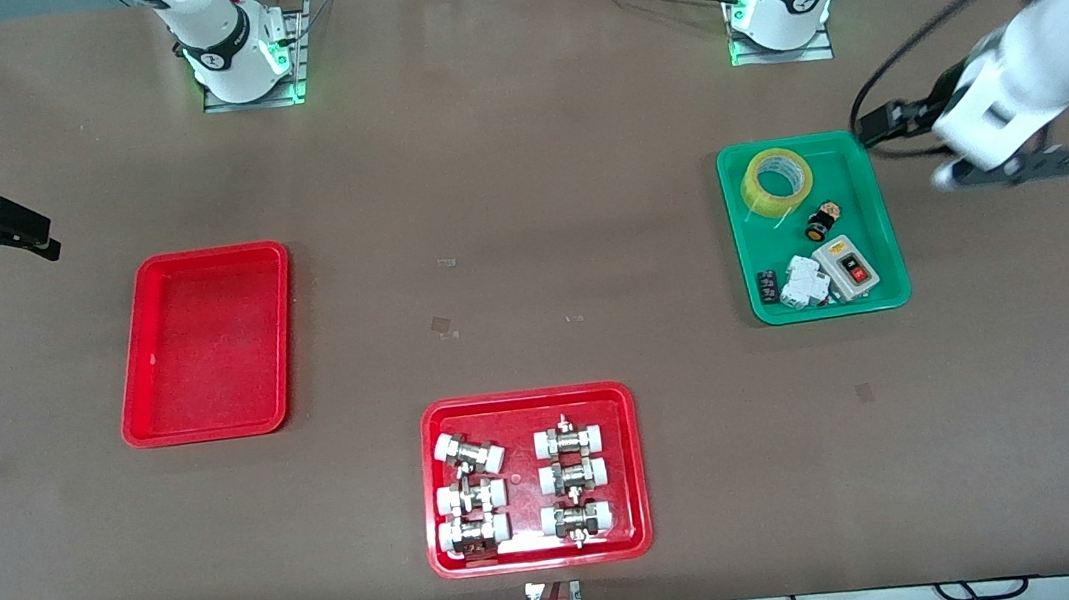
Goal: Left arm passes tape to right arm into tray
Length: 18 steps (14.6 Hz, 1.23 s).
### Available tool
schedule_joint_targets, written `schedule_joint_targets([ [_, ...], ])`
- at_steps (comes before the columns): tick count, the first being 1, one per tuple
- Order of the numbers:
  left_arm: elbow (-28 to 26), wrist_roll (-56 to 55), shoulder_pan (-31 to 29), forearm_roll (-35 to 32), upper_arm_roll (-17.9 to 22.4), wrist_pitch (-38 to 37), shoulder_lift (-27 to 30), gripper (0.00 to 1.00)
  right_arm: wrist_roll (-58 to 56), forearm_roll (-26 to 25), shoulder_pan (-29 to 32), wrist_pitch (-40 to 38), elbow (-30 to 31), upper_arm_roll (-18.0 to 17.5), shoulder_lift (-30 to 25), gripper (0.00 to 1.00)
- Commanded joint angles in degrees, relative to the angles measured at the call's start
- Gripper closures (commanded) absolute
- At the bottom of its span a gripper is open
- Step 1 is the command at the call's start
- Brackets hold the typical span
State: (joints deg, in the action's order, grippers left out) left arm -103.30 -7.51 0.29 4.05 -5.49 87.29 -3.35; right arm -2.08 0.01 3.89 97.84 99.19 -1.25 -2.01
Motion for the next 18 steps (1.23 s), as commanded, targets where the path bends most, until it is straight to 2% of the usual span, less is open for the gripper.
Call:
schedule_joint_targets([
  [1,-12.4,-0.1,-0.2,1.5,-0.2,8.8,-0.2,0.00,0.0,0.3,1.1,-0.6,0.3,-0.9,-0.9,0.00],
  [4,-25.0,0.7,-0.5,1.5,-0.2,22.9,-0.3,0.00,0.1,0.4,1.3,-1.8,0.1,-0.9,-0.5,0.00],
  [6,-29.2,1.0,-0.8,1.5,-0.3,28.1,-1.6,0.00,0.1,0.3,1.4,-1.7,0.1,-0.9,-0.4,0.00],
  [10,-34.8,3.0,-0.9,1.7,-0.3,35.0,-4.5,0.00,0.1,0.3,1.3,-1.8,0.1,-0.9,-0.4,0.00],
  [16,-37.8,9.1,-4.4,1.8,-0.3,41.7,-8.5,0.00,0.1,0.3,1.4,-2.3,0.1,-0.9,-0.4,0.00],
  [17,-37.8,9.1,-4.5,1.8,-0.3,41.7,-8.6,0.02,0.1,0.3,1.4,-2.3,0.1,-0.9,-0.4,0.00],
  [18,-37.8,9.1,-4.5,1.8,-0.4,41.6,-8.7,0.14,0.1,0.3,1.4,-2.3,0.1,-0.9,-0.4,0.00],
])
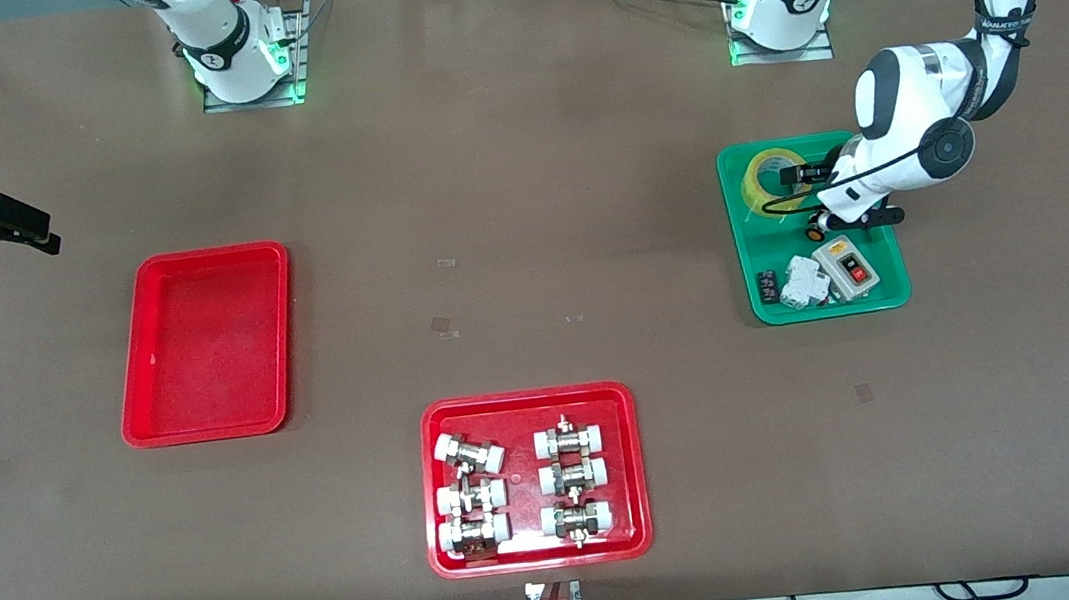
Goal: Left arm passes tape to right arm into tray
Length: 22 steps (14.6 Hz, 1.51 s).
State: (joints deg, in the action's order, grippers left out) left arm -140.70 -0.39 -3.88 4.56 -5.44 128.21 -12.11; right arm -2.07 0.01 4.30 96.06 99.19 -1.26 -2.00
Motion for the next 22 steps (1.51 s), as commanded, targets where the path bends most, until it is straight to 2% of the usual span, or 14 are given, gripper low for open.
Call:
schedule_joint_targets([
  [1,-0.4,1.9,-0.2,1.4,-0.4,0.7,0.0,0.26,0.1,0.3,1.0,-0.5,0.1,-0.8,-0.5,0.00],
  [3,-0.4,1.9,-0.1,3.2,-0.4,0.5,-0.5,0.49,-0.1,0.0,1.0,-0.4,0.1,-0.8,-0.4,0.00],
  [5,-0.3,1.9,0.3,3.9,-0.4,0.3,-0.5,0.65,-0.1,-0.1,1.1,-0.2,0.2,-0.8,-0.2,0.00],
  [12,0.5,2.2,-0.2,4.3,-2.5,-1.6,0.3,0.77,-0.1,-0.1,1.1,-0.2,0.2,-0.8,0.1,0.00],
  [14,3.1,2.3,-0.2,4.3,-2.5,-6.0,1.8,0.79,-0.2,-0.1,1.1,-0.3,0.1,-0.8,0.0,0.00],
  [17,10.1,3.8,-0.2,4.2,-2.4,-14.4,2.7,0.87,-0.2,-0.1,1.1,-0.3,0.1,-0.8,0.0,0.00],
  [21,25.8,4.5,0.5,4.4,-2.7,-30.8,2.4,0.87,-0.2,0.3,1.1,0.2,0.1,-0.8,0.2,0.00],
  [22,29.4,4.4,0.5,5.4,-4.2,-34.0,2.4,0.88,-0.2,0.3,1.1,0.4,0.0,-0.8,0.6,0.00],
])
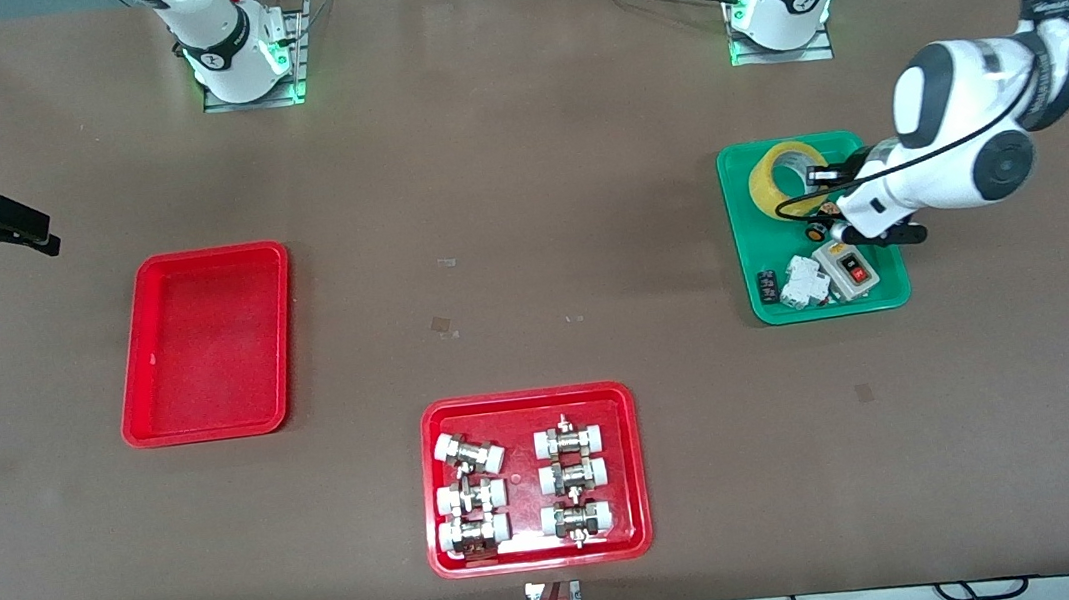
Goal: Left arm passes tape to right arm into tray
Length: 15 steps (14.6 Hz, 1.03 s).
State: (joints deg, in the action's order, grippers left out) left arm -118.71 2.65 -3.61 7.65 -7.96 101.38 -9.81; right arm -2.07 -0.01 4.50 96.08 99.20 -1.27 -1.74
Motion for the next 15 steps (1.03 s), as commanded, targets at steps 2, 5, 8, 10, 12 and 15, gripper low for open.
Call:
schedule_joint_targets([
  [2,13.6,0.8,0.3,7.1,-4.0,-13.4,0.1,0.90,-0.3,0.6,0.9,0.4,-0.1,-0.8,0.4,0.00],
  [5,20.9,-3.8,0.7,16.1,-7.3,-18.8,-0.1,0.93,-0.5,0.8,1.0,0.7,-3.0,-0.8,3.7,0.00],
  [8,27.3,-14.0,0.9,27.5,-11.6,-21.0,-1.1,0.94,-0.4,1.1,0.7,0.3,-3.4,-0.9,5.3,0.00],
  [10,29.6,-19.6,1.8,34.0,-13.4,-19.6,-2.1,0.94,-0.2,2.9,-0.4,0.1,-3.7,-1.1,7.8,0.00],
  [12,30.1,-20.7,3.9,36.5,-13.5,-15.4,-2.8,0.94,0.3,6.8,-0.9,0.1,-3.7,-1.1,8.9,0.00],
  [15,30.1,-24.2,7.2,38.8,-13.5,-10.7,-3.7,0.94,-1.2,10.0,-3.1,-0.3,-4.7,-0.9,13.9,0.00],
])
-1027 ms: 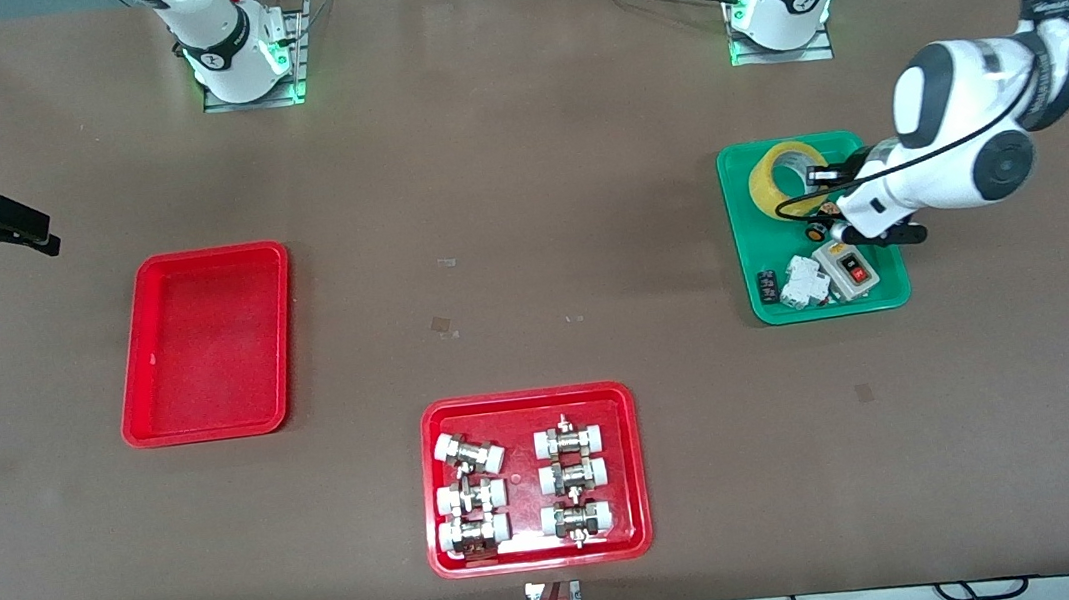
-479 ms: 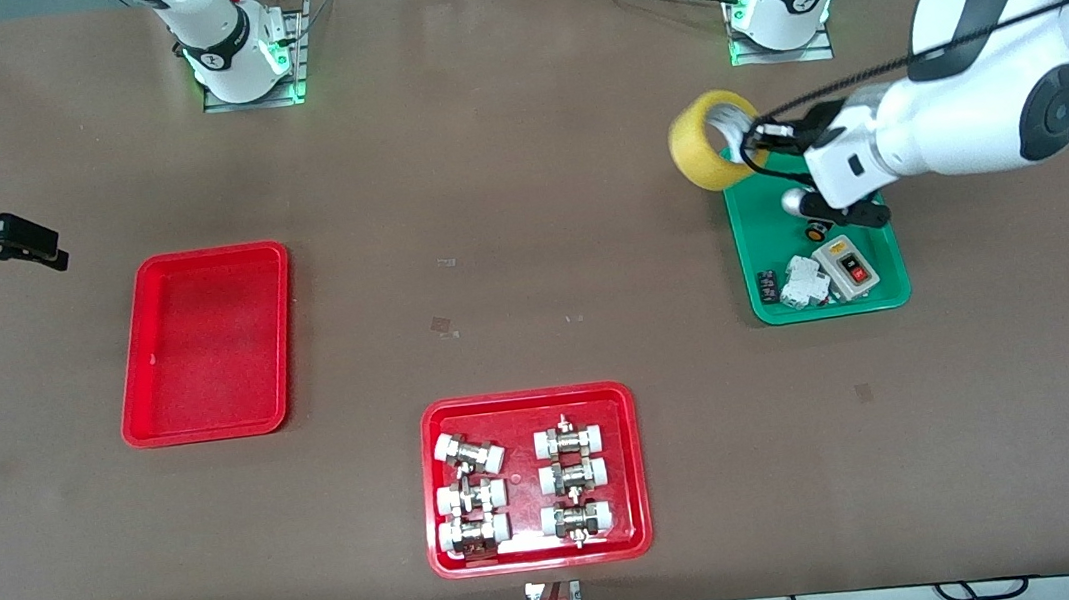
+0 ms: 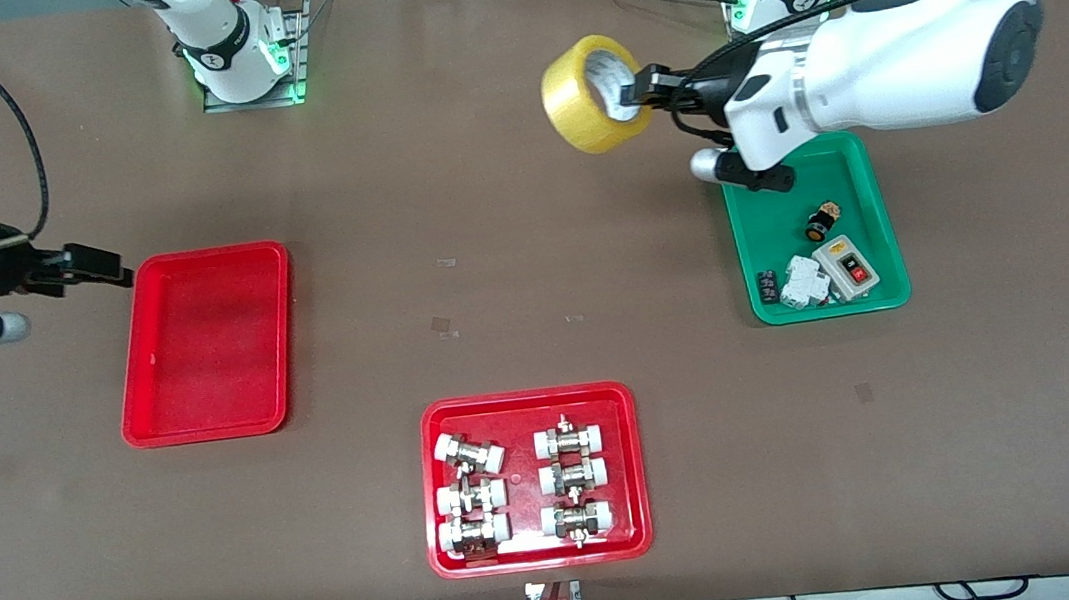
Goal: Left arm passes tape to right arm into tray
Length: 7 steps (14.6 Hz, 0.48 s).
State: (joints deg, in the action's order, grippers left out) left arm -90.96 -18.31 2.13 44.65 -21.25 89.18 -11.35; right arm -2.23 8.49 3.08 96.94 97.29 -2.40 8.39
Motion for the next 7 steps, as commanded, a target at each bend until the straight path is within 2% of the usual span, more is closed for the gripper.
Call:
schedule_joint_targets([
  [1,2.5,-4.9,2.4,1.2,-0.2,1.6,-2.4,0.94,-1.5,1.6,-2.1,-1.3,-3.2,-0.1,4.4,0.00],
  [4,3.8,-5.7,4.9,1.1,0.0,2.4,-4.2,0.94,-1.8,6.2,-4.9,-1.4,-4.6,-0.8,3.6,0.00],
  [7,6.1,-5.6,5.1,0.4,-0.1,4.1,-5.7,0.94,-1.6,12.3,-10.3,-1.5,-10.2,-1.5,4.0,0.00],
])
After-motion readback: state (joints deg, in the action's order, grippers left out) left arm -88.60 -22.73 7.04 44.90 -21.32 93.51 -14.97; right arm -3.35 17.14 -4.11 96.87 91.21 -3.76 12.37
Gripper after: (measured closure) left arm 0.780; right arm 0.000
